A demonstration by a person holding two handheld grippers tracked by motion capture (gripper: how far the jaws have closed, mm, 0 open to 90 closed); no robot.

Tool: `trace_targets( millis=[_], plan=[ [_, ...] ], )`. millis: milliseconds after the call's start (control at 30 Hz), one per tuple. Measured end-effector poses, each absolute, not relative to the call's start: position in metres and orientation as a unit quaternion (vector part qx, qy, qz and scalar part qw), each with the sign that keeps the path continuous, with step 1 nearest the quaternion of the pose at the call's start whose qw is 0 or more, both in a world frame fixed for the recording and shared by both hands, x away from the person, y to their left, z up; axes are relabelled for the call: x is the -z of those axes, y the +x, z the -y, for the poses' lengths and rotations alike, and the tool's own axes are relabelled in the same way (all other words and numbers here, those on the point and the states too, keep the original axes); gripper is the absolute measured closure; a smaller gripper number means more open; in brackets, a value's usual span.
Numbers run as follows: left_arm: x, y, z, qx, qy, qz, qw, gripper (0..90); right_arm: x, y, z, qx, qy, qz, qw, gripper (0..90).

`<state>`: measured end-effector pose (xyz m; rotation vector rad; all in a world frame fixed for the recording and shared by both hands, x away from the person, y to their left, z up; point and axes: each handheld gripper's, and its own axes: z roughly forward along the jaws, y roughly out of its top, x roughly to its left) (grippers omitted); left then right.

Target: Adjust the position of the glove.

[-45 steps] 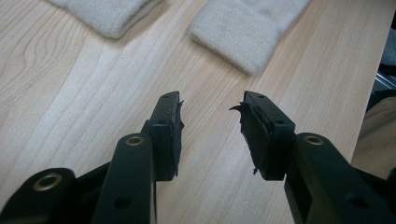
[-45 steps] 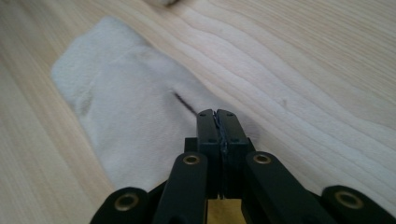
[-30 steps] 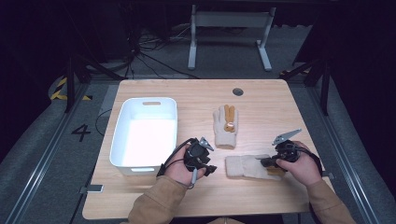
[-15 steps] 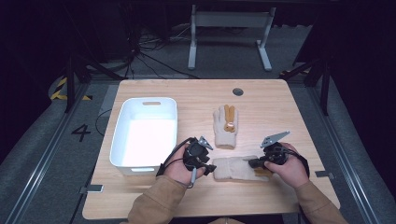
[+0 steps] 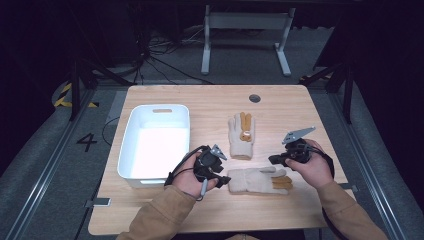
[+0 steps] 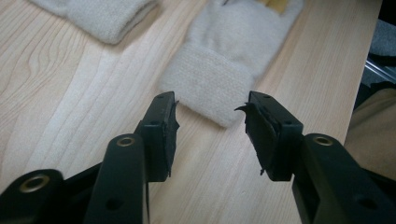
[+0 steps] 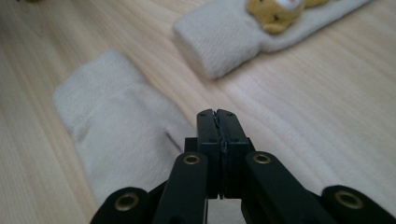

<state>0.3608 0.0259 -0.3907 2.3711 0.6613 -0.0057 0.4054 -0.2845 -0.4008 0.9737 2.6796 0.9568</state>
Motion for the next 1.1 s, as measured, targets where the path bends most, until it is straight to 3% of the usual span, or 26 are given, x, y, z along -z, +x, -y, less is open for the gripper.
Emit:
trace_targets(
  millis=[400,1100],
  plan=[
    [0.379,0.361,-0.039,0.012,0.902,-0.235,0.362,50.7,0.392,0.439,0.268,-0.321,0.352,-0.875,0.087,85.2],
    [0.379,0.37,-0.044,0.022,0.9,-0.245,0.359,49.4,0.397,0.499,0.241,-0.318,0.379,-0.864,0.094,74.4]
  ],
)
